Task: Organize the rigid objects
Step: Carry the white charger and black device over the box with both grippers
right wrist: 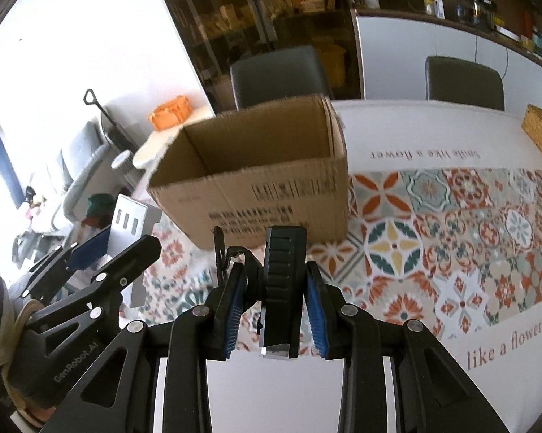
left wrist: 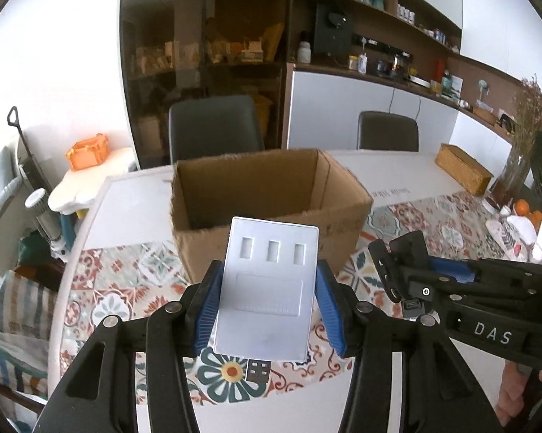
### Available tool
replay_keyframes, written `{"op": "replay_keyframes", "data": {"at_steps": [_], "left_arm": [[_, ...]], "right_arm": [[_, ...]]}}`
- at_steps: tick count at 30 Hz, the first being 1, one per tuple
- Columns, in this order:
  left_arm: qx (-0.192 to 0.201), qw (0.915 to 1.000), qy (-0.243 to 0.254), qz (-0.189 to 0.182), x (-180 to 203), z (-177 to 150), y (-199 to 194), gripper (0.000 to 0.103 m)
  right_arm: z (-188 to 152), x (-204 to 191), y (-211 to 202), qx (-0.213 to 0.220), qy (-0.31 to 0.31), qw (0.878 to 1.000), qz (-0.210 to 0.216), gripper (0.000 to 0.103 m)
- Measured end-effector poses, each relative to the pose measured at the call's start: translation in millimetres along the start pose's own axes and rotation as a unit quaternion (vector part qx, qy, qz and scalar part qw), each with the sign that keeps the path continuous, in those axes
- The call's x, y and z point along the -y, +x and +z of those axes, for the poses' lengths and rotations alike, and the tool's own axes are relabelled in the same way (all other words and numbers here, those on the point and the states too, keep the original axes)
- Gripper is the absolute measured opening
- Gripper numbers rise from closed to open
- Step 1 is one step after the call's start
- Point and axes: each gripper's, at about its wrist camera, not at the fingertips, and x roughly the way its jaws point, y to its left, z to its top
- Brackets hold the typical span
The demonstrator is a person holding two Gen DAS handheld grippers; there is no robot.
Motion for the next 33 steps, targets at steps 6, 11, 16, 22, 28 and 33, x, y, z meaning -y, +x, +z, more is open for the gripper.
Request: {"op": "replay_keyframes", "data": {"at_steps": [6, 11, 16, 22, 28, 33], "left_arm": [[0.028, 0.9995, 0.011, 0.013, 0.1, 21.8, -9.5, 0.050], [0.039, 0.9990, 0.006, 0.018, -2.9, 40.4, -12.0, 0.050], [0.044, 0.9986, 0.003, 0.029, -6.7, 59.0, -9.6, 0.050], [0.049, 0.9981, -0.007, 0.036, -14.2, 76.4, -5.9, 0.050], [0.041, 0.9986, -0.013, 0.032, -20.5, 90.8, 7.4, 0.050], [0.031, 0.9988, -0.012, 0.036, -24.1, 102.9, 22.5, 0.050]], "right_arm": [[19.0, -3.7, -8.9, 0.027, -0.002, 1.000, 0.008, 0.033], [35.0, -6.3, -14.7, 0.047, -0.003, 0.999, 0.014, 0.033], [52.4, -10.8, -18.5, 0.066, -0.007, 0.998, 0.019, 0.033], [73.1, -14.1, -13.0, 0.079, -0.013, 0.997, 0.021, 0.033], [91.1, -13.0, -3.6, 0.081, -0.021, 0.996, 0.017, 0.033], [106.5, -12.2, 6.1, 0.078, -0.025, 0.997, 0.010, 0.033]]}}
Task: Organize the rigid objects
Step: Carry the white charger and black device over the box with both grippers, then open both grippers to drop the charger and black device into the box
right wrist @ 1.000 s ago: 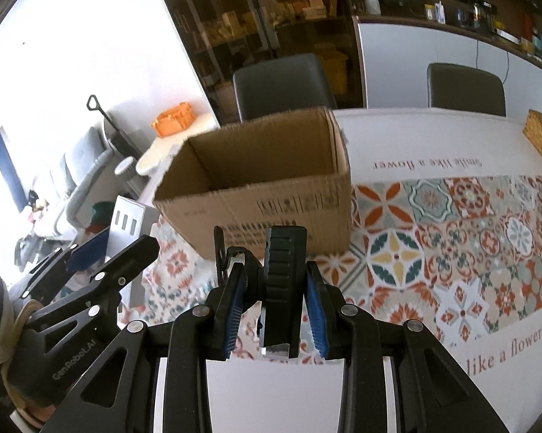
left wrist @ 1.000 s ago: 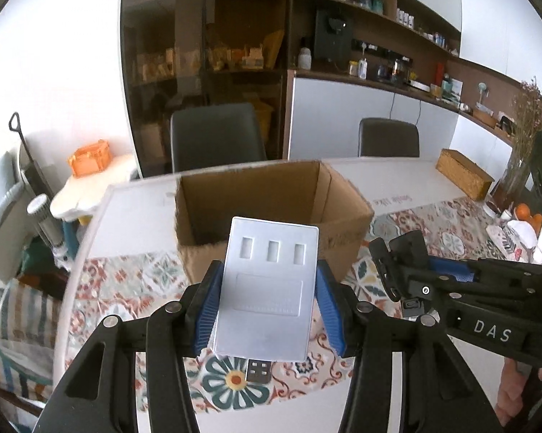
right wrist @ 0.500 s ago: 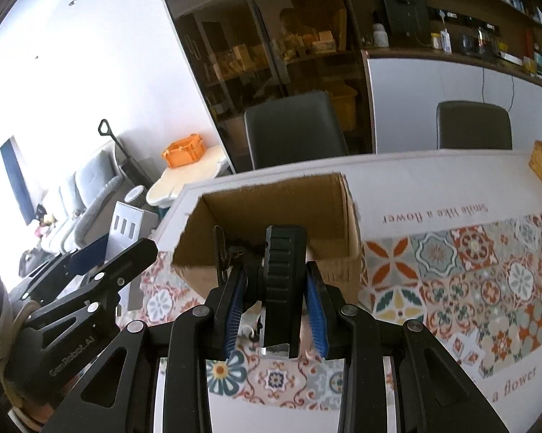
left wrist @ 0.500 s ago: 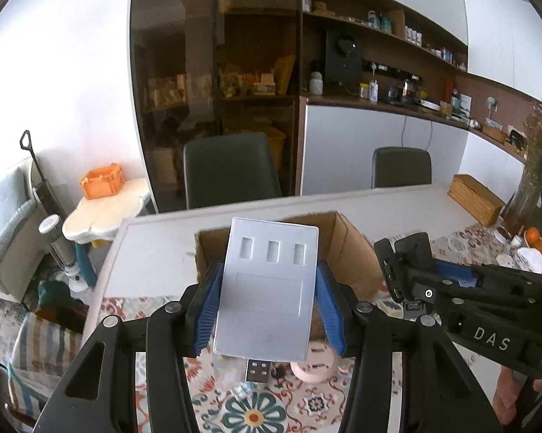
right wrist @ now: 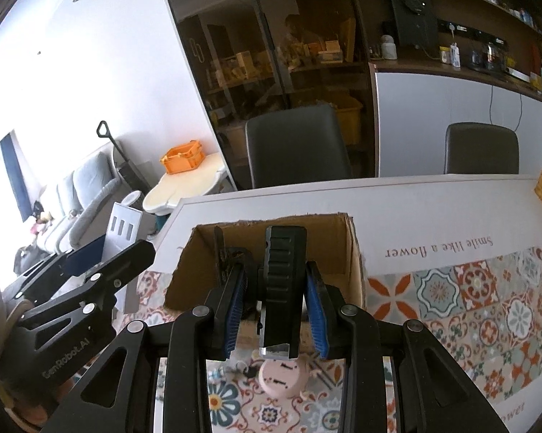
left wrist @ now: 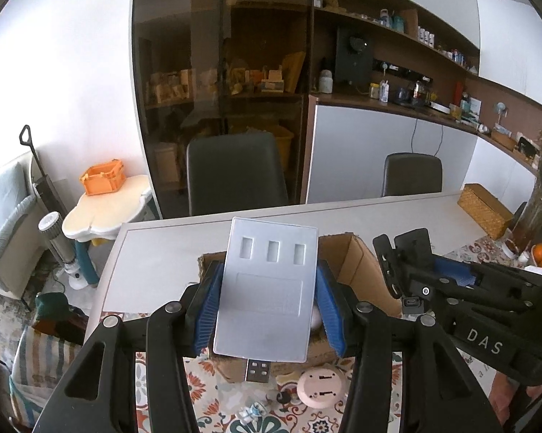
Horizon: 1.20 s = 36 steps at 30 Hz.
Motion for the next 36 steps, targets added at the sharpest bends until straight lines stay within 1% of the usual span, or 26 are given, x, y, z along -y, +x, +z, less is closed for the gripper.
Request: {"op": "replay_keyframes", "data": {"at_steps": [3, 6, 13, 16, 25, 27, 28, 31, 32, 35, 36], "left_arm": [[-0.011, 0.9999, -0.005, 0.002, -1.6, 3.7, 11.3, 0.050], [-0.030, 0.9995, -0.012, 0.003, -4.3, 6.6, 26.4, 0.050], [-0.090, 0.9951, -0.042, -0.006, -15.6, 7.3, 69.9, 0.050], [-0.113, 0.9927, -0.043, -0.004, -17.3, 4.2, 85.4, 0.050], [-0.145, 0.9887, -0.036, 0.011, -16.7, -4.9, 105.6, 0.051], [-0.148, 0.9882, -0.035, 0.013, -18.5, -5.3, 106.8, 0.057], [-0.151, 0.9877, -0.036, 0.018, -19.0, -5.9, 107.2, 0.063], [-0.147, 0.9873, -0.046, 0.040, -25.1, -8.5, 101.3, 0.066], [-0.145, 0.9870, -0.049, 0.048, -27.8, -9.2, 98.8, 0.069], [-0.139, 0.9859, -0.060, 0.071, -35.8, -12.0, 90.6, 0.075], [-0.137, 0.9858, -0.064, 0.073, -38.5, -13.4, 87.7, 0.077]], "right_arm": [[6.3, 0.4, 8.4, -0.003, -0.003, 1.000, -0.001, 0.033], [10.5, 1.1, 18.5, -0.010, -0.004, 1.000, -0.001, 0.033], [19.9, 11.1, 58.4, -0.054, 0.011, 0.998, 0.010, 0.033], [20.0, 17.3, 74.7, -0.074, 0.019, 0.997, 0.009, 0.033], [17.9, 18.9, 101.2, -0.106, 0.014, 0.994, -0.002, 0.033], [17.0, 19.8, 104.5, -0.112, 0.015, 0.994, -0.003, 0.033], [16.5, 20.0, 105.3, -0.113, 0.015, 0.993, -0.004, 0.033], [17.1, 19.1, 107.6, -0.118, 0.012, 0.993, -0.006, 0.033], [16.5, 18.6, 107.8, -0.120, 0.012, 0.993, -0.006, 0.033], [18.8, 16.6, 110.3, -0.121, 0.011, 0.993, -0.006, 0.035], [19.5, 14.2, 110.1, -0.119, 0.008, 0.993, -0.005, 0.042]]}}
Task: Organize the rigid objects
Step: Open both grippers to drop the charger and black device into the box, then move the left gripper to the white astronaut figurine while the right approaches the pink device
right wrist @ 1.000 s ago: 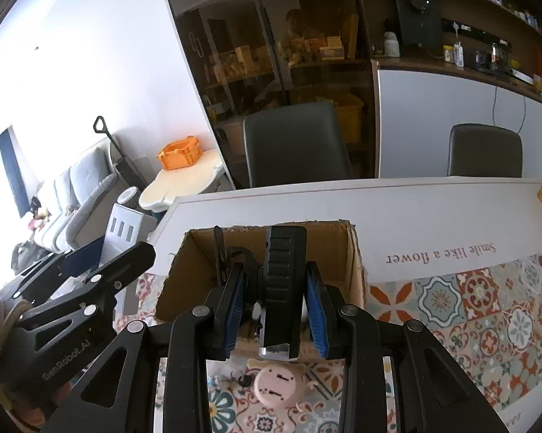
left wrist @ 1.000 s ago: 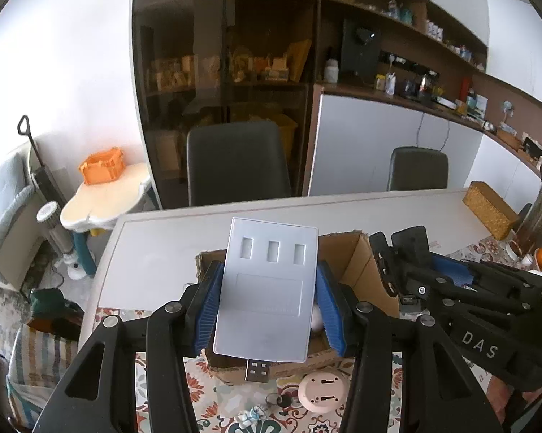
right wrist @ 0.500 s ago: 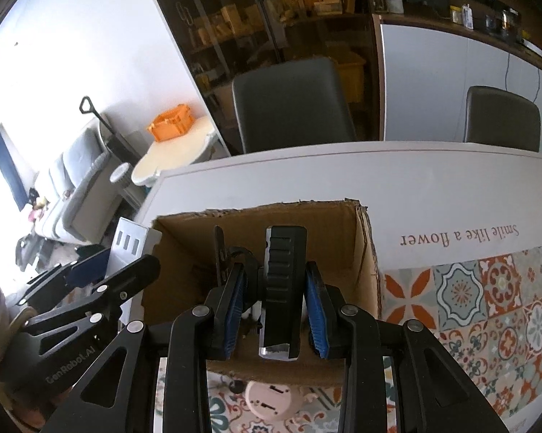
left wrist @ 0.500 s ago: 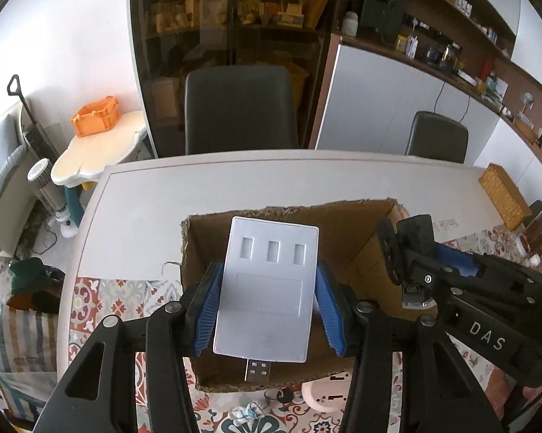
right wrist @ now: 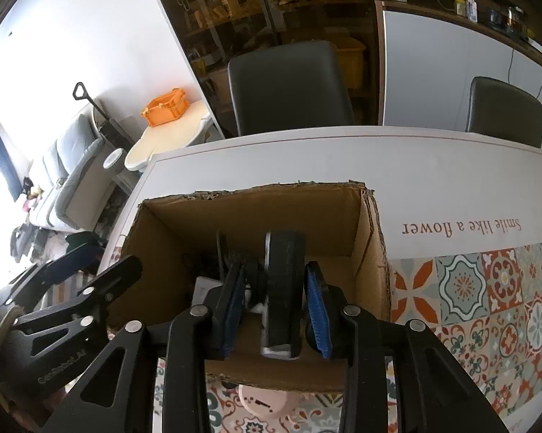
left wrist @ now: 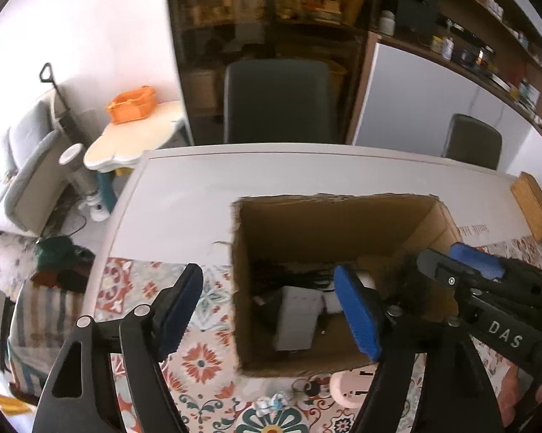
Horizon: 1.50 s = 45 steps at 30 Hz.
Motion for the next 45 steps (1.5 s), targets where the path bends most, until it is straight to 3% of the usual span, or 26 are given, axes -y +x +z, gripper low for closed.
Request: {"op": "replay_keyframes", "data": {"at_steps": [1, 3, 18, 27, 32, 45], "left_arm": [[0.002, 1.0000, -0.004, 0.002, -3.1, -1.9, -3.0, 0.080], [0.011, 0.9999, -0.011, 0.005, -9.3, -4.8, -9.6, 0.082], [0.065, 0.9979, 0.006, 0.006, -18.8, -37.1, -65.5, 0.087], [0.061, 0.9981, 0.011, -0.003, -23.9, -64.1, -77.3, 0.087], [0.053, 0.9983, 0.023, -0.004, -20.3, -81.5, -77.3, 0.087], [0.006, 0.9993, 0.029, -0.024, -19.0, -127.5, -58.1, 0.087]], "right_arm": [[-0.8, -1.3, -0.9, 0.001, -0.003, 1.000, 0.001, 0.052], [-1.8, -6.5, -4.7, 0.011, -0.009, 1.000, -0.006, 0.056], [-37.2, -26.5, -58.3, 0.072, -0.030, 0.997, -0.024, 0.060], [-68.2, -32.6, -88.9, 0.102, -0.022, 0.994, -0.025, 0.060], [-82.7, -35.6, -91.2, 0.103, -0.026, 0.994, -0.033, 0.060], [-128.5, -31.4, -67.9, 0.050, -0.021, 0.998, -0.031, 0.060]]}}
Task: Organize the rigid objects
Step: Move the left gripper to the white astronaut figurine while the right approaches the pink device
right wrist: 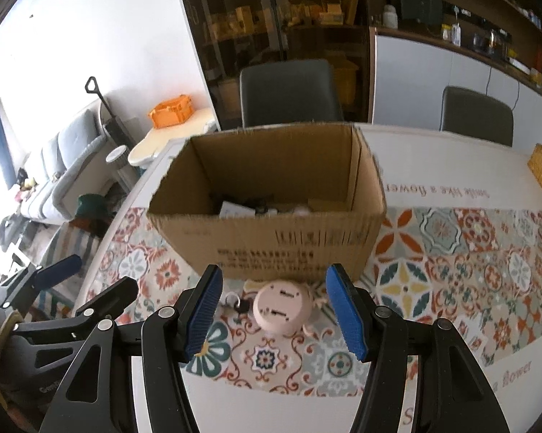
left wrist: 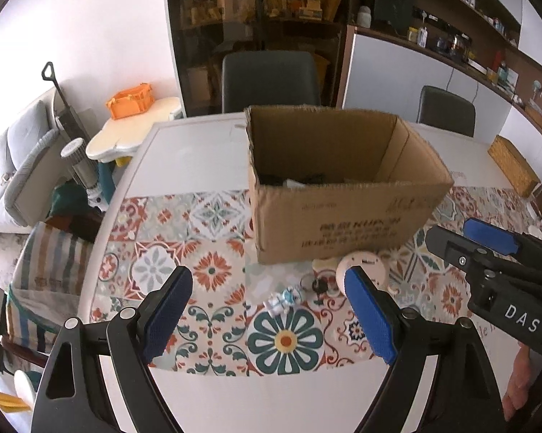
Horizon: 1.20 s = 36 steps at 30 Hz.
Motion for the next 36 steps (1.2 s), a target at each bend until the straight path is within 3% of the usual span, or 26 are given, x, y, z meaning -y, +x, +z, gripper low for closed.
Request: {"op": "replay_keyframes", "data": {"at_steps": [10, 18, 33, 36], "left_arm": [[0.019, 0.9980, 0.054, -0.029, 8.0, -23.9, 20.2, 0.087], [-0.001, 0.9952, 0.086, -0.047, 11.9, -37.2, 56.3, 0.086], [-0.011, 0.9794, 0.196, -0.046, 25.6, -46.8, 106.1, 0.064], [-0.018, 0.9749, 0.216, -0.050, 30.4, -49.7, 114.9, 0.056]], "right_arm": [[-32.4, 5.8, 20.6, -0.033, 0.027, 0.999, -0.005, 0.060], [-59.6, 14.0, 48.2, -0.067, 0.058, 0.996, -0.016, 0.060], [-85.1, 22.1, 89.8, -0.112, 0.109, 0.987, -0.032, 0.060], [-86.9, 23.0, 93.6, -0.114, 0.113, 0.986, -0.033, 0.060]]}}
